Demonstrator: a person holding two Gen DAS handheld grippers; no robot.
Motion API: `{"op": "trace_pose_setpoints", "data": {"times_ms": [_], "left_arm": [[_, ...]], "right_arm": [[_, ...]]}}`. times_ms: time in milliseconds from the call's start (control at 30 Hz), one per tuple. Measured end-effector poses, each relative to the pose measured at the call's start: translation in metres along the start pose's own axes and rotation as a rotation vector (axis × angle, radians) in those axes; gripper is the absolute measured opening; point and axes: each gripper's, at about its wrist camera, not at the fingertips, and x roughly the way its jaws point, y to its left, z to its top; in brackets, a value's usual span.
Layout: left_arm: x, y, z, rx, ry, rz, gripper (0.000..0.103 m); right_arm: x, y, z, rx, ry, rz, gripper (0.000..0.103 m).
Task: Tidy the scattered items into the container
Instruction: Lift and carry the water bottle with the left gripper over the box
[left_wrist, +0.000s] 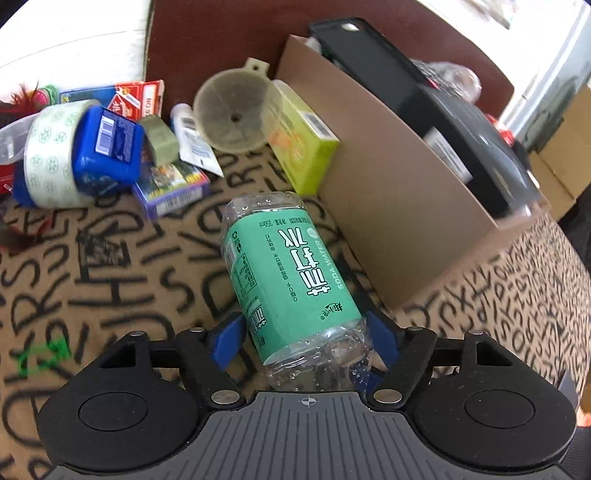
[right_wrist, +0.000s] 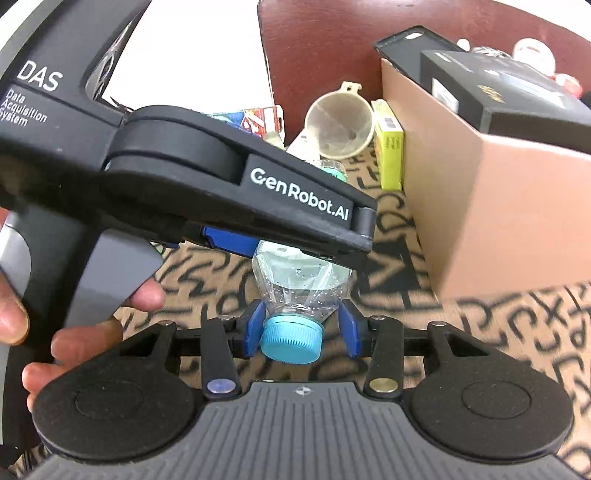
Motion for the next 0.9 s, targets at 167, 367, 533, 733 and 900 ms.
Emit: {"op": "trace_pose_setpoints", "data": {"times_ms": [167, 367, 533, 733, 900], "left_arm": [[-0.009, -0.015, -0.017, 0.006, 0.008, 0.018, 0.074], [-0.046, -0.044, -0.031, 0.028, -0.041, 0.037, 0.074], [-0.08, -0.079, -0.034, 0.062, -0.122, 0.063, 0.074], [-0.111, -0.114, -0.024, 0.083, -0.214, 0.058, 0.074], [-0.123, -0.138, 0.003, 0.107, -0.271, 0.052, 0.074]], "right_arm": [[-0.016, -0.006, -0.018, 0.017, 0.016, 0.017, 0.047], [-0.047, -0.004, -0.031, 0.002, -0.022, 0.029, 0.047], [-0.08, -0.007, -0.029, -0.012, -0.088, 0.047, 0.047], [-0.119, -0.021, -0.016, -0.035, -0.18, 0.063, 0.047], [-0.141, -0.038, 0.004, -0.065, -0.25, 0.047, 0.047]]}}
